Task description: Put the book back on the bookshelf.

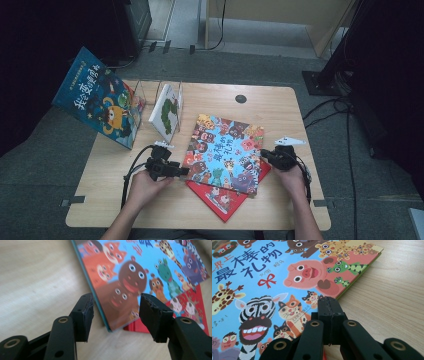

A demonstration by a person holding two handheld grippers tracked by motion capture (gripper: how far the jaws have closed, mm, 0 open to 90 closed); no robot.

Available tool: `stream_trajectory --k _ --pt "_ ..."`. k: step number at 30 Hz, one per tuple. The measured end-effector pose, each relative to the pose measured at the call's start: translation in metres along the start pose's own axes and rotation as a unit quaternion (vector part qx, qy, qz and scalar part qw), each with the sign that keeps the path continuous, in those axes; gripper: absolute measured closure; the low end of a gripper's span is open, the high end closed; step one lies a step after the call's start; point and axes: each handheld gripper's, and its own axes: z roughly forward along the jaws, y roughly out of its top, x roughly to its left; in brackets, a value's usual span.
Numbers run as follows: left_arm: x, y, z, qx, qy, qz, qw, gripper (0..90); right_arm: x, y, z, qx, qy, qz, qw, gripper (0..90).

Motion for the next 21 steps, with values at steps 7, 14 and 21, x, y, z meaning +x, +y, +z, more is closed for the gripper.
stream_trajectory --k 7,14,21 --pt "0.013 0.027 0.005 0.002 0.014 -0.012 0.9998 44.6 0.005 -0.002 -0.005 -0.005 0.0 0.0 1.0 90.0" --pt "0.02 0.045 0.019 0.006 0.023 -0.01 0.9997 44.8 0.01 -0.004 -0.007 -0.006 0.004 0.003 1.0 90.0" --pt "0.024 0.057 0.033 0.011 0.023 -0.014 0.9996 44.6 0.01 -0.007 -0.007 0.0 0.005 0.004 1.0 90.0"
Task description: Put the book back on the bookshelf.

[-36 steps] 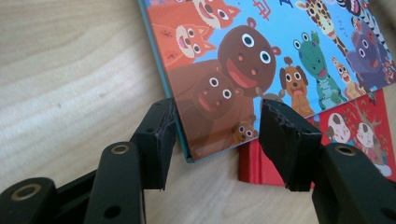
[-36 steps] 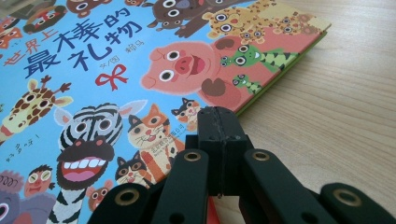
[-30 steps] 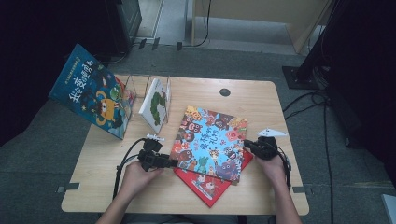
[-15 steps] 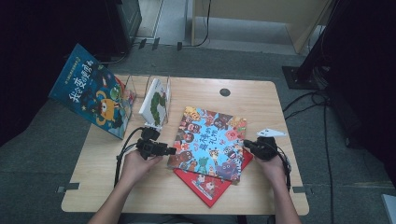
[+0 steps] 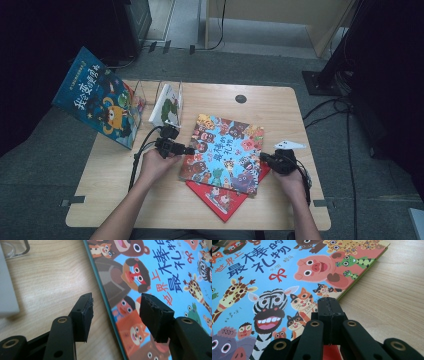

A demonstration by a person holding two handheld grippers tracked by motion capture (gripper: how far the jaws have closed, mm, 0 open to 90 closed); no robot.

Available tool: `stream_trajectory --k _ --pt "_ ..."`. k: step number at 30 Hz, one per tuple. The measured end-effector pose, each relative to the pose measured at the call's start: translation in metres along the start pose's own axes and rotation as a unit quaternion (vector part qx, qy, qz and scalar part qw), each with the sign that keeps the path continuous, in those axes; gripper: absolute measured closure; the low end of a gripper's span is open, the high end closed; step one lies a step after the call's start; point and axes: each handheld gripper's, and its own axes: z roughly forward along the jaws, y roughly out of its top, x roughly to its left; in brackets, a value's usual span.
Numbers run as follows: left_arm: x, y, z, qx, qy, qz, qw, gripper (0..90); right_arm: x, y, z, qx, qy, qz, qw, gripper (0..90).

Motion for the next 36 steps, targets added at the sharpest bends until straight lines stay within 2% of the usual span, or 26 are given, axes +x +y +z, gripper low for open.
stream_trajectory --k 4,10,15,17,19,23,30,32,34,36 --pt "0.003 0.003 0.006 0.009 -0.003 -0.005 0.9999 44.7 0.001 -0.001 0.0 0.003 -0.001 -0.001 1.0 90.0" --pt "0.006 0.005 0.01 0.007 -0.015 -0.018 0.9997 43.9 -0.001 -0.002 0.0 0.007 0.004 0.004 1.0 90.0" --pt "0.002 0.008 0.013 0.025 -0.029 -0.007 0.9993 44.1 -0.001 -0.002 0.0 0.011 0.005 0.005 0.9999 90.0" --pt "-0.002 0.01 0.015 0.03 -0.023 -0.001 0.9993 42.2 -0.001 -0.003 0.0 0.008 0.007 0.005 0.9999 90.0" --pt "-0.003 0.011 0.016 0.029 -0.027 -0.007 0.9992 39.6 -0.001 -0.003 0.0 0.008 0.007 0.005 0.9999 90.0" --pt "-0.005 0.011 0.016 0.032 -0.023 -0.003 0.9992 37.4 -0.002 -0.003 0.0 0.008 0.007 0.005 0.9999 90.0" --pt "-0.003 0.011 0.016 0.032 -0.035 -0.049 0.9977 39.1 0.0 -0.001 0.002 0.01 0.005 0.009 0.9999 90.0" --pt "-0.005 0.01 0.015 0.036 -0.033 -0.054 0.9974 38.2 -0.001 -0.001 0.002 0.01 0.008 0.01 0.9999 90.0" --pt "-0.008 0.01 0.015 0.043 -0.029 -0.047 0.9975 33.5 -0.002 -0.001 0.003 0.009 0.013 0.011 0.9998 90.0" --pt "-0.01 0.01 0.014 0.049 -0.017 -0.037 0.998 32.8 -0.002 -0.001 0.003 0.007 0.012 0.008 0.9999 90.0"
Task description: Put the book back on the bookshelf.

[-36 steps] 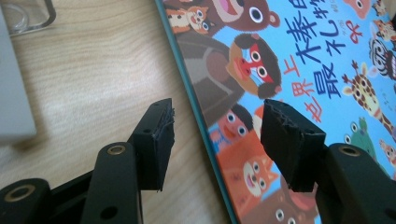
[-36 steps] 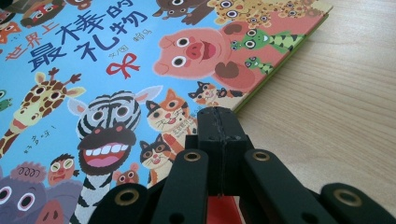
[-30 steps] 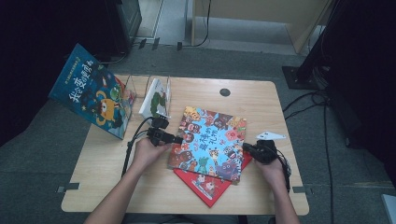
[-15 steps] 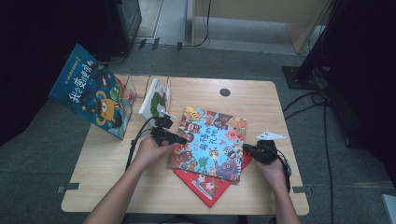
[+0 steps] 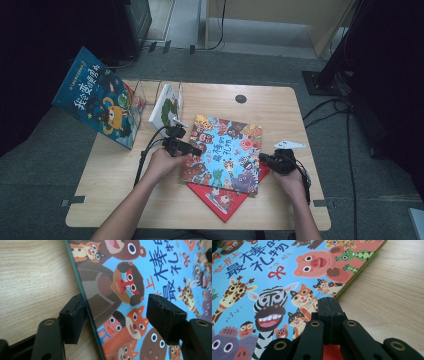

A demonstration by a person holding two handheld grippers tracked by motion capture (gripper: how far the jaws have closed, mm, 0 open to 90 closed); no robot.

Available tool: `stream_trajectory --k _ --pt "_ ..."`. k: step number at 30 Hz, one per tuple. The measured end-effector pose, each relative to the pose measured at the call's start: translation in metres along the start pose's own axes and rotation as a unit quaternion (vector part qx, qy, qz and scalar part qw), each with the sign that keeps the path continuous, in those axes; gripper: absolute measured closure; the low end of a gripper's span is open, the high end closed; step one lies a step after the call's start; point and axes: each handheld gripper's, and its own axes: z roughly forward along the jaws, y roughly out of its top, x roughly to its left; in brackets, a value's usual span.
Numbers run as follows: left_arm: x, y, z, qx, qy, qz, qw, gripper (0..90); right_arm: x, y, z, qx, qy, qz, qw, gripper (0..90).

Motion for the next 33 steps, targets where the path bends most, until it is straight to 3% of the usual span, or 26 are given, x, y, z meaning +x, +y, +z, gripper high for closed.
stream_trajectory --k 6,11,15,18,22,25,27,29,32,33 --pt "0.003 -0.002 -0.002 0.0 0.0 0.017 0.9999 35.2 0.001 0.0 0.0 0.0 -0.002 -0.004 1.0 90.0" --pt "0.004 0.002 -0.001 -0.01 0.008 -0.008 0.9999 34.2 0.004 0.002 0.002 0.001 0.003 -0.005 1.0 90.0" --pt "0.008 0.001 -0.004 0.0 0.004 -0.023 0.9997 42.4 0.006 0.003 0.003 0.005 -0.003 -0.004 1.0 90.0" --pt "0.005 0.0 -0.009 0.008 0.005 -0.023 0.9997 45.5 0.005 0.002 0.003 0.004 0.001 0.001 1.0 90.0" --pt "0.001 -0.001 -0.027 -0.012 -0.012 -0.024 0.9996 48.2 0.005 0.002 0.003 0.003 0.002 0.004 1.0 90.0" --pt "-0.004 0.0 -0.045 -0.022 -0.018 -0.015 0.9995 50.8 0.005 0.001 0.003 0.001 0.02 0.01 0.9998 90.0" --pt "-0.008 0.001 -0.059 -0.026 -0.017 -0.006 0.9995 53.0 0.008 0.001 0.005 0.002 0.029 0.004 0.9996 90.0" --pt "-0.01 0.002 -0.071 -0.033 -0.026 -0.009 0.9991 55.3 0.012 0.001 0.006 0.003 0.036 -0.005 0.9994 90.0" --pt "-0.016 0.005 -0.082 -0.025 -0.033 -0.003 0.9991 59.1 0.016 0.002 0.009 0.002 0.044 -0.004 0.999 90.0" --pt "-0.017 0.005 -0.083 -0.019 -0.047 -0.007 0.9987 58.9 0.016 0.002 0.01 0.001 0.051 -0.004 0.9987 90.0"
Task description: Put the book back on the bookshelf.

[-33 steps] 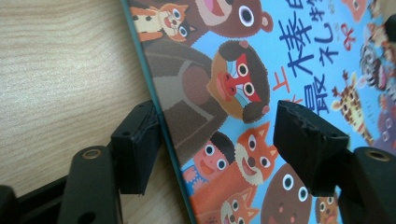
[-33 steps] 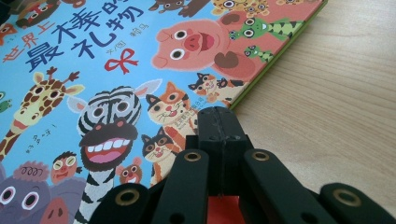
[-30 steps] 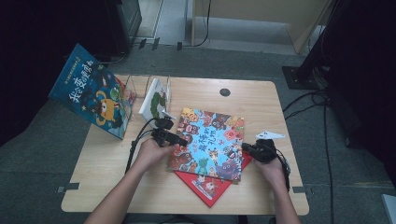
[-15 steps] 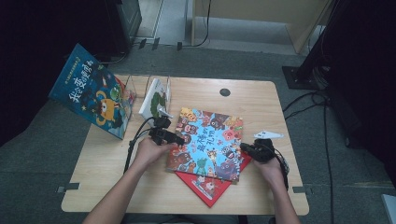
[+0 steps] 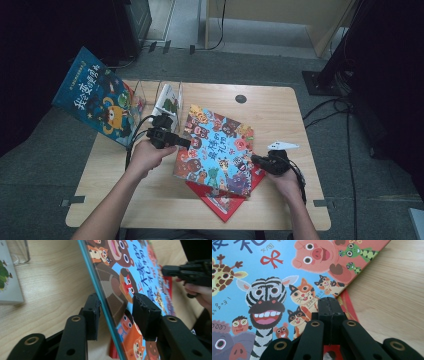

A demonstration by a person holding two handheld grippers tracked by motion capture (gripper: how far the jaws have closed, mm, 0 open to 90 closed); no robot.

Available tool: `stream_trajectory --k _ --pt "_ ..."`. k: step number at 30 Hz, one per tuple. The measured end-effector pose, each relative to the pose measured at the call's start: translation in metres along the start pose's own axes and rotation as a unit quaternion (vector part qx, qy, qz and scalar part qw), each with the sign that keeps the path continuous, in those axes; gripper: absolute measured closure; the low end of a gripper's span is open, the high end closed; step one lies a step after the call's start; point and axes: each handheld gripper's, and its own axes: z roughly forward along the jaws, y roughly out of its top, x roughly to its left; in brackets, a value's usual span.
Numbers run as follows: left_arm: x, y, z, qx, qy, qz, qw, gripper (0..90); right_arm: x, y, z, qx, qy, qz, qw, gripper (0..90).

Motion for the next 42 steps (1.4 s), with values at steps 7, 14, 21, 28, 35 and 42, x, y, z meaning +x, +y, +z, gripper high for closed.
stream_trajectory --k 7,14,21,28,35,42 --pt "-0.002 0.007 -0.013 -0.005 -0.028 -0.018 0.9994 61.7 0.015 0.003 0.011 0.0 0.016 -0.026 0.9995 90.0" --pt "-0.007 0.022 -0.021 0.009 -0.022 -0.02 0.9995 63.7 0.021 0.006 0.017 -0.003 0.019 -0.032 0.9993 90.0" --pt "-0.028 0.035 -0.016 0.045 -0.021 0.012 0.9987 66.7 0.031 0.008 0.026 -0.011 0.03 -0.049 0.9983 90.0" --pt "-0.027 0.04 -0.021 0.051 -0.035 0.012 0.998 70.3 0.034 0.009 0.027 -0.011 0.023 -0.065 0.9976 83.2" --pt "-0.035 0.052 -0.04 0.086 -0.032 0.02 0.9956 76.1 0.028 0.007 0.019 -0.009 0.002 -0.069 0.9975 77.9" --pt "-0.037 0.05 -0.061 0.102 -0.006 0.022 0.9945 78.7 0.027 0.006 0.017 -0.008 -0.001 -0.07 0.9975 75.4"
